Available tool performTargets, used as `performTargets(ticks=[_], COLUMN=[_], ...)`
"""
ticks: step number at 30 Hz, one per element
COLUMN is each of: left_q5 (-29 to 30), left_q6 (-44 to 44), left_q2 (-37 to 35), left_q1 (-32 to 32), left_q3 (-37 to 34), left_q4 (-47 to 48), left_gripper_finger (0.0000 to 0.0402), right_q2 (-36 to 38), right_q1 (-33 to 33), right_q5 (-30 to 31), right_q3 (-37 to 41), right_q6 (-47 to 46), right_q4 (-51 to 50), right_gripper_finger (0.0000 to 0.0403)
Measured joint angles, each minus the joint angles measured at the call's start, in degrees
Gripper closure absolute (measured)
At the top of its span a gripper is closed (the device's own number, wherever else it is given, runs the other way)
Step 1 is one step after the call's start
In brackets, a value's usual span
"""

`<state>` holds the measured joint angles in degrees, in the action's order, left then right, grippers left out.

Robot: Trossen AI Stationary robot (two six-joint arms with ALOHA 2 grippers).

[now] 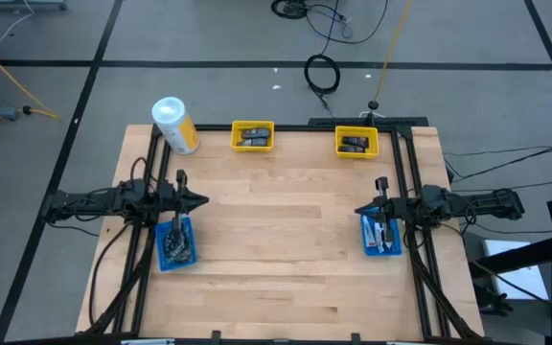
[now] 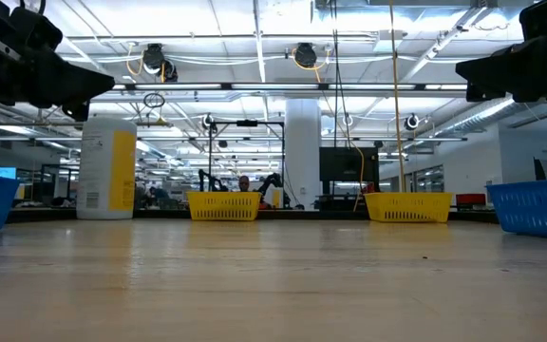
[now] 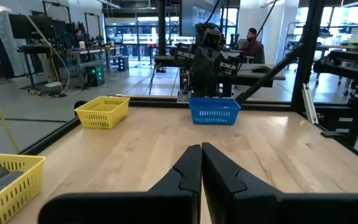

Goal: Pick & Place Travel size toiletries
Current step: Return to Home Position

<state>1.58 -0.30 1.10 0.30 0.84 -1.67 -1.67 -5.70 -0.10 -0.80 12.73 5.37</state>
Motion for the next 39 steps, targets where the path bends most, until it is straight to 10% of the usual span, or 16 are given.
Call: performTargets(ticks=[11,39], left_q5=[0.03,0.02], left_q6=[0.02,0.04], left_q2=[0.00,0.00], left_q1=[0.00,0.00], left_q3=[0.00,0.00], left_q4=[-0.05,-0.09], left_gripper_finger=[0.0391,0.0392], right_q2=[1.53,0.52], right_q1=[3.64,5.58], right_q5=[4.98,-1.55], right_q3=[0.00,0.00], right_q6=[-21.94,-15.01], right_q4=[-2.56,-0.17], right_gripper_finger=[0.0399,0.0399])
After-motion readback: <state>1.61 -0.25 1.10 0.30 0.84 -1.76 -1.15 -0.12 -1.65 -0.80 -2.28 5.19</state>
